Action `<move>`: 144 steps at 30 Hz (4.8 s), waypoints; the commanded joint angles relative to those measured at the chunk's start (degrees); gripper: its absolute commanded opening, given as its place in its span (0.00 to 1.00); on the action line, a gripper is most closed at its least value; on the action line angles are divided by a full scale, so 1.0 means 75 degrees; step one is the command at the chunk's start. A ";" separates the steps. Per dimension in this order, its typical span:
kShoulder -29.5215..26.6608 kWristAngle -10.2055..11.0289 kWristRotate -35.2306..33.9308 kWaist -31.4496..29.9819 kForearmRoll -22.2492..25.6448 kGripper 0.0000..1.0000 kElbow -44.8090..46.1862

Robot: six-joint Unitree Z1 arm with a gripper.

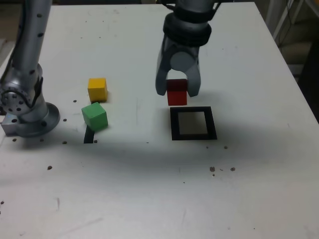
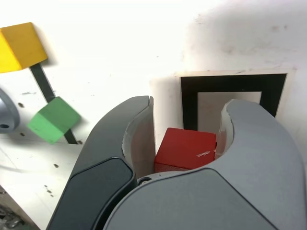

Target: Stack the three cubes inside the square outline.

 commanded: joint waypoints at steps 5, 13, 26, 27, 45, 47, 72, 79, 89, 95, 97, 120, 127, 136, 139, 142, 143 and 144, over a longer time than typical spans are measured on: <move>0.0455 -0.0010 -0.0130 -0.0010 -0.0012 0.34 -0.0366; 0.0786 -0.0009 -0.0268 -0.0013 -0.0012 0.34 -0.0548; 0.1027 -0.0046 -0.0410 -0.0250 -0.0067 0.34 -0.0575; 0.1048 -0.0056 -0.0415 -0.0262 -0.0080 0.34 -0.0575; 0.1321 -0.0033 -0.0400 -0.0279 -0.0211 0.65 -0.0633; 0.1314 -0.0026 -0.0386 -0.0279 -0.0224 0.84 -0.0629; -0.0009 0.0341 -0.0391 -0.0013 0.0120 0.99 0.0134; -0.0794 0.0592 -0.0397 0.0305 0.0584 0.99 0.0684; -0.1732 0.0735 -0.0181 0.0748 0.0484 1.00 0.1780; -0.2243 0.0799 0.0144 0.1160 0.0102 1.00 0.2725; -0.2428 0.0809 0.0279 0.1348 -0.0118 1.00 0.3116; -0.2948 0.0950 0.0779 0.2602 -0.1948 0.99 0.5838; -0.2669 0.1011 0.1018 0.2971 -0.2631 0.97 0.6187; -0.2410 0.1091 0.1039 0.3063 -0.2753 0.73 0.6126; -0.2348 0.1154 0.0997 0.3069 -0.2743 0.59 0.6090; -0.2273 0.1214 0.0968 0.3072 -0.2727 0.48 0.6063; -0.2252 0.1226 0.0961 0.3072 -0.2733 0.44 0.6058; -0.2235 0.1233 0.0957 0.3072 -0.2741 0.41 0.6052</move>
